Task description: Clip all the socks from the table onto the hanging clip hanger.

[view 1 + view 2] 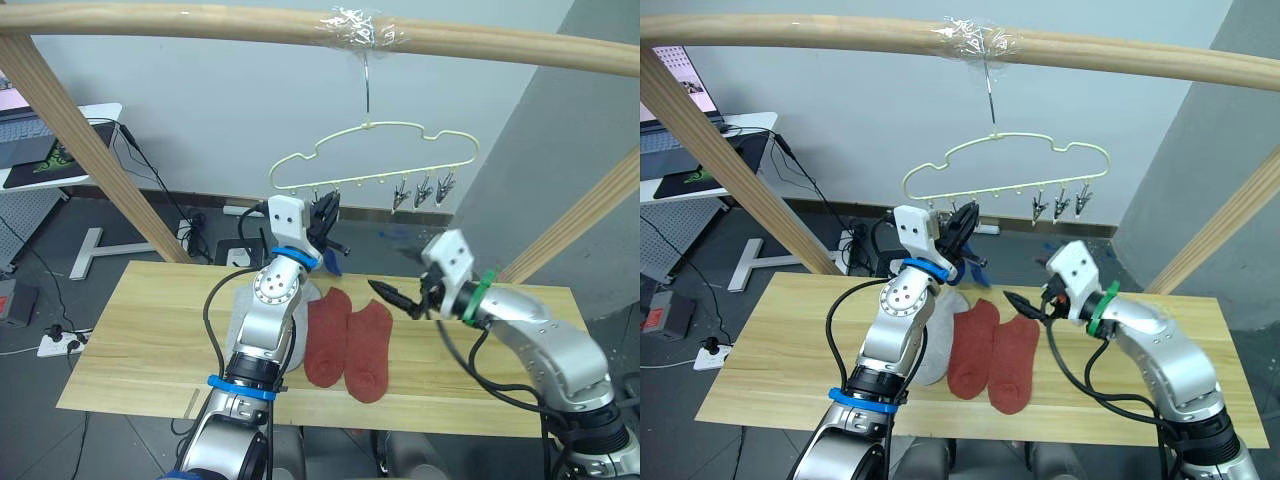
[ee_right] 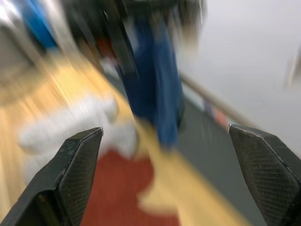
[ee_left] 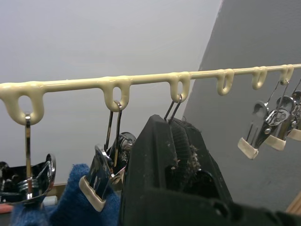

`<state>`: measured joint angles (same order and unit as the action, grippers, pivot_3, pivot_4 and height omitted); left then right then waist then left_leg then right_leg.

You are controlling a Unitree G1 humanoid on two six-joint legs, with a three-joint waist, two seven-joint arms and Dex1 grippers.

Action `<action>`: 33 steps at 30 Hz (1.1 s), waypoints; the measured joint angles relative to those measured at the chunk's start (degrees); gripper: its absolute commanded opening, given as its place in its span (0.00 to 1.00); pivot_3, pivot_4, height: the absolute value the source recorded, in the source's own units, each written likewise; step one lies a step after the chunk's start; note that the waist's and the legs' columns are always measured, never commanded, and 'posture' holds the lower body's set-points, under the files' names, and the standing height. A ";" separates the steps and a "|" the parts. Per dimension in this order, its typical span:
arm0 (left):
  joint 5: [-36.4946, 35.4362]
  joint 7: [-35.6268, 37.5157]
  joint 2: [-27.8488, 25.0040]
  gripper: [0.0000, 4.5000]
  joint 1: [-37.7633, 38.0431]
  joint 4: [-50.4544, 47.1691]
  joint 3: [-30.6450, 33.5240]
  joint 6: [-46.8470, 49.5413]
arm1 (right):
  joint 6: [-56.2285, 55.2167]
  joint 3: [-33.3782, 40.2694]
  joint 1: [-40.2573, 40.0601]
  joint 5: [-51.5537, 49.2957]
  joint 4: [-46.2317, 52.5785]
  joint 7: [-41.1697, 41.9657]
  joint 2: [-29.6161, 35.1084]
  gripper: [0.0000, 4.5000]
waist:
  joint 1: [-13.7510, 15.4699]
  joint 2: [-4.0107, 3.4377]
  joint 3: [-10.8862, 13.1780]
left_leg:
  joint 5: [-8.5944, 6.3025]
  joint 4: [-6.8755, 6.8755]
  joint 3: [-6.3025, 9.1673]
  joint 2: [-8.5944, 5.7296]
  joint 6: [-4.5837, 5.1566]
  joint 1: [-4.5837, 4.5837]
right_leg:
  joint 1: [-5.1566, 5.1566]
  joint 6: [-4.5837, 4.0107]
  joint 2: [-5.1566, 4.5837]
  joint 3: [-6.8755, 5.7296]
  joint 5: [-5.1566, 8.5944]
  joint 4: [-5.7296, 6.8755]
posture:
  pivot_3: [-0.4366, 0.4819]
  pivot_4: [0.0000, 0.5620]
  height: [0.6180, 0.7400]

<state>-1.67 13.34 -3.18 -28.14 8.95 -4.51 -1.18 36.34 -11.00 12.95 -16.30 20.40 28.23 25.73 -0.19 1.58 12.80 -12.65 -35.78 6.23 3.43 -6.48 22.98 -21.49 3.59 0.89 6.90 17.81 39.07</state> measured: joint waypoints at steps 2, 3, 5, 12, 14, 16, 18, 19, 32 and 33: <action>-0.28 0.31 -0.57 0.00 -0.12 0.05 0.41 -0.01 | 0.32 -3.11 -1.22 2.41 -5.90 -1.94 -2.59 1.00 | -0.04 -0.02 0.00 | 0.00 0.00 -0.01 0.00 0.00 0.00 | -0.02 0.00 0.00 0.01 0.00 0.01 | 0.52 0.29 1.00; -0.39 0.58 -0.73 0.00 -0.17 0.06 0.48 -0.01 | 0.37 -4.37 -1.51 3.64 -8.24 -2.58 -3.63 1.00 | -0.07 -0.02 0.01 | 0.00 0.00 -0.01 0.00 0.00 0.01 | -0.02 0.00 0.00 0.01 0.00 0.00 | 0.54 0.29 1.00; -0.53 0.97 -0.94 0.00 -0.21 0.06 0.50 0.03 | 0.63 -5.09 -1.65 5.04 -11.29 -4.52 -5.79 1.00 | -0.03 -0.01 0.00 | 0.00 0.00 -0.01 -0.01 0.00 0.01 | 0.00 0.00 -0.01 0.01 0.00 -0.01 | 0.55 0.28 1.00; -0.53 0.99 -0.72 0.00 0.05 -0.22 0.34 0.50 | 3.44 -4.88 -1.66 7.75 -21.33 -10.78 -14.90 1.00 | 0.00 -0.01 -0.01 | 0.00 0.00 0.01 -0.01 -0.01 0.01 | 0.00 0.00 -0.01 -0.01 0.00 0.00 | 0.56 0.28 1.00; -0.52 0.98 -0.60 0.00 0.27 -0.47 0.29 0.57 | 3.08 -6.15 -0.93 9.26 -22.08 -10.79 -14.73 1.00 | 0.01 -0.01 -0.06 | 0.00 -0.01 0.01 -0.01 -0.01 0.00 | 0.01 0.00 -0.01 -0.01 0.00 0.01 | 0.56 0.28 1.00; -0.50 0.98 -0.59 0.00 0.41 -0.50 0.25 0.69 | 2.41 -7.83 -0.54 11.17 -22.75 -10.83 -14.66 1.00 | 0.00 -0.03 -0.22 | 0.00 0.00 0.02 0.00 -0.01 -0.02 | 0.01 0.00 0.00 -0.02 0.00 0.02 | 0.56 0.28 1.00; -0.47 0.96 -0.59 0.00 0.40 -0.49 0.25 0.76 | 1.74 -8.46 -0.52 12.52 -23.37 -10.78 -14.72 0.91 | -0.01 -0.03 -0.33 | 0.00 0.00 0.02 0.00 -0.01 -0.04 | 0.03 0.00 0.01 -0.01 0.00 0.01 | 0.56 0.28 1.00; -0.47 0.95 -0.59 0.00 0.41 -0.47 0.25 0.77 | 1.19 -8.75 -0.53 13.07 -23.80 -10.70 -14.60 0.86 | -0.01 -0.02 -0.37 | 0.00 -0.01 0.02 0.00 -0.01 -0.04 | 0.04 0.00 0.01 -0.01 0.00 0.01 | 0.56 0.28 1.00; -1.87 3.29 -0.73 0.00 0.45 -0.64 0.13 3.21 | -15.63 -15.10 -3.02 22.27 -24.98 -2.02 -1.43 0.01 | 0.08 -0.11 -0.74 | 0.00 -0.09 0.01 -0.03 0.00 -0.10 | 0.15 0.05 0.00 0.00 0.00 -0.02 | 0.56 0.29 1.00; -2.34 3.80 -0.69 0.00 0.45 -0.72 0.11 3.52 | -16.68 -15.06 -3.10 22.44 -25.25 -1.58 -0.78 0.01 | 0.06 -0.12 -0.74 | 0.01 -0.09 0.02 -0.03 0.00 -0.10 | 0.15 0.05 0.00 0.01 0.00 -0.02 | 0.56 0.29 1.00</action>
<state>-4.01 17.15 -3.88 -27.69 8.22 -4.40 2.34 19.66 -26.06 9.85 6.14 -4.85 26.65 24.94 -0.13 1.46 12.06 -12.65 -35.87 6.25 3.41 -6.48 22.88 -21.33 3.64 0.88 6.91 17.80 39.05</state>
